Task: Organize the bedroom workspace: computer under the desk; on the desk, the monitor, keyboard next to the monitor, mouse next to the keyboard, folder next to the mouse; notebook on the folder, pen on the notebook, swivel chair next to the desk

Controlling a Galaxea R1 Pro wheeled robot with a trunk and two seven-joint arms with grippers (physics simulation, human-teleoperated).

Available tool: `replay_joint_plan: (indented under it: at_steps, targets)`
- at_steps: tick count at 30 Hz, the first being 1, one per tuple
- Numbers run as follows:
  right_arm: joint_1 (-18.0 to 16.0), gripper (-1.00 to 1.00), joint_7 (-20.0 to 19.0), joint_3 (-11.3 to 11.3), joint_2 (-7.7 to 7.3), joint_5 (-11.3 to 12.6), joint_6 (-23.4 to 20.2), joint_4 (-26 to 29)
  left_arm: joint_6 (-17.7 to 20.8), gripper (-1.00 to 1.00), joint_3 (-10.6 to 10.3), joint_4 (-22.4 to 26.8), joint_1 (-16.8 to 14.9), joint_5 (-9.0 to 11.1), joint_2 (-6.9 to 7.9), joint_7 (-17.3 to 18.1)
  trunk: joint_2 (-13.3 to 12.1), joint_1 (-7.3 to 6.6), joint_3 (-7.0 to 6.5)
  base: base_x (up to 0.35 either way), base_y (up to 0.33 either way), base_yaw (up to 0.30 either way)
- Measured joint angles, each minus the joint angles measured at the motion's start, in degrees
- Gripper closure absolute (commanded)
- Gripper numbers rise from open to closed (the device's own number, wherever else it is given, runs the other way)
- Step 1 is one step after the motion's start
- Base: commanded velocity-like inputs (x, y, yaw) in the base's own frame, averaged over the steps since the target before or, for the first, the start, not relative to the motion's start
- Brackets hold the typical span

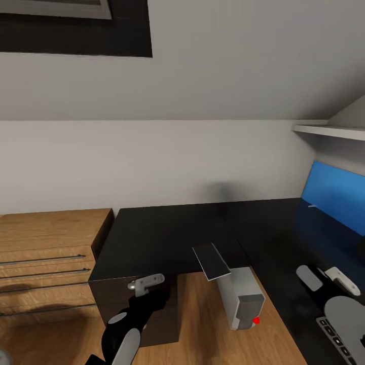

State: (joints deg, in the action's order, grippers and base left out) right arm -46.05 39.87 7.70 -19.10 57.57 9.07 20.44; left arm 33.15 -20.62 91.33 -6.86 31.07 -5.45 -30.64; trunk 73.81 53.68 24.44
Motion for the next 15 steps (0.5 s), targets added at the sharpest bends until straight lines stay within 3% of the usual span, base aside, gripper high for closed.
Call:
replay_joint_plan:
  at_steps: [3, 7, 15]
  targets:
    - [0.0, 1.0, 0.0, 0.3, 0.7, -0.9, 0.4, -0.2, 0.0, -1.0, 0.0, 0.0, 0.0, -0.3, 0.18, 0.3, 0.0, 0.0, 0.0, 0.0, 0.0, 0.0]
    - [-0.1, 1.0, 0.2, 0.8, 1.0, -2.6, 1.1, -0.2, 0.0, -1.0, 0.0, 0.0, 0.0, 0.9, 0.55, 0.5, 0.0, 0.0, 0.0, 0.0, 0.0, 0.0]
    - [-0.1, 1.0, 0.4, 0.9, 1.02, -3.0, 2.4, -0.4, 0.0, -1.0, 0.0, 0.0, 0.0, 1.3, 0.61, 0.5, 0.0, 0.0, 0.0, 0.0, 0.0, 0.0]
